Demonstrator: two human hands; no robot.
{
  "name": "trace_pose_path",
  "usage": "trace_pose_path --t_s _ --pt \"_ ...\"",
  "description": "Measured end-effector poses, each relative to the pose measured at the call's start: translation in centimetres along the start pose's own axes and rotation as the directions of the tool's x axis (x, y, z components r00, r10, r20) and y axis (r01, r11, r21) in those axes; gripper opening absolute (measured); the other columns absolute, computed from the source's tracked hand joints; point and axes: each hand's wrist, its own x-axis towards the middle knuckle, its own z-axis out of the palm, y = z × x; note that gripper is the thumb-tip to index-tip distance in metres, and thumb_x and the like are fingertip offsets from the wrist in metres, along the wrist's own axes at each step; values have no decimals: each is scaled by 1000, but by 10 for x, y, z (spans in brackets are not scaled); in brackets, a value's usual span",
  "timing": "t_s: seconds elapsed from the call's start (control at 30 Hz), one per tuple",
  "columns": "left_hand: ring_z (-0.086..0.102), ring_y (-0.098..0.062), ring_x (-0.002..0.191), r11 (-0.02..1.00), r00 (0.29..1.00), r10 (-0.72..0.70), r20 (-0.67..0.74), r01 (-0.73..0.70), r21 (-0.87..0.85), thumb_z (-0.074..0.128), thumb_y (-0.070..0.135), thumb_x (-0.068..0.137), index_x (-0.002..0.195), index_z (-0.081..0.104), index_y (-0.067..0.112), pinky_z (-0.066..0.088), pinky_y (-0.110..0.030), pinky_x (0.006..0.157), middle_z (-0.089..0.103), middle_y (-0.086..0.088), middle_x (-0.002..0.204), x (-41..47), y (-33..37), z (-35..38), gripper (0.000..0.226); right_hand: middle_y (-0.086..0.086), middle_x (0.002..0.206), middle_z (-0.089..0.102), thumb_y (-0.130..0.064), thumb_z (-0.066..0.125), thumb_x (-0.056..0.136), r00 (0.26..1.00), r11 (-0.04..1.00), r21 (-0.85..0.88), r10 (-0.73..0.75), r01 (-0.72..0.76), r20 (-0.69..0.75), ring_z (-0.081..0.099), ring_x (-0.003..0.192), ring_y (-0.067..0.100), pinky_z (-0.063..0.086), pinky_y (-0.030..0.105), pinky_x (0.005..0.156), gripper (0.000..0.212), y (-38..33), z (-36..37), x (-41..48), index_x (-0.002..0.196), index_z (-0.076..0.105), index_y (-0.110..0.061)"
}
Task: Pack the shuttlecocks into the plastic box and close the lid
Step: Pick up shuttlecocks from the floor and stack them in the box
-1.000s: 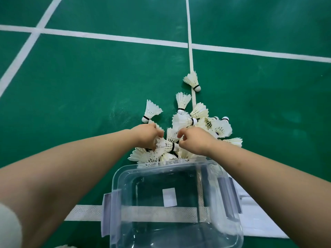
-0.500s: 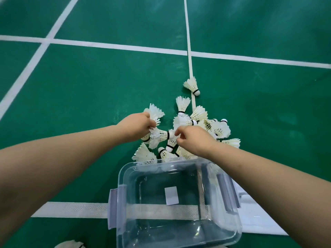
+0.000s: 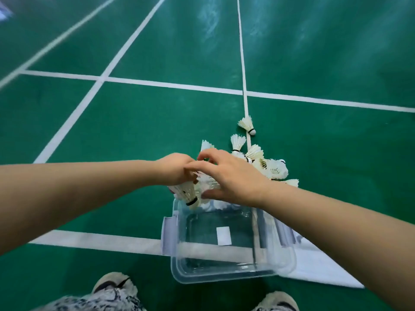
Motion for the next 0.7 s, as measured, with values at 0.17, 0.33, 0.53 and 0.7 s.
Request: trace_pose_path --t_s 0.17,0.33,0.53,0.7 --pt "50 -20 77 981 999 -7 40 14 -192 52 12 86 78 65 13 37 -23 58 56 -2 77 -25 1 5 15 1 136 41 -41 73 74 996 996 84 26 -33 82 52 112 21 42 31 86 75 -20 0 -18 139 36 -30" --pt "52 -9 68 908 999 -3 37 19 -419 51 13 88 77 66 25 41 -11 58 61 3 76 -37 -2 23 22 -3 139 49 -38 66 82 976 971 194 99 -137 194 48 122 17 36 25 90 70 -18 9 -37 141 30 -31" --pt "56 -14 64 869 995 -39 91 78 -488 46 13 89 63 57 31 47 -15 50 60 7 67 -38 1 33 34 -2 126 56 -39 61 85 978 976 182 88 -123 191 56 108 19 46 36 87 72 -15 20 -42 142 18 -49" --pt "54 -12 66 819 994 -64 89 103 -565 47 15 90 71 61 27 44 -22 62 61 3 72 -37 -3 47 26 -5 131 45 -35 62 84 983 963 259 23 -71 183 57 104 20 48 38 89 62 -11 33 -35 137 31 -48"
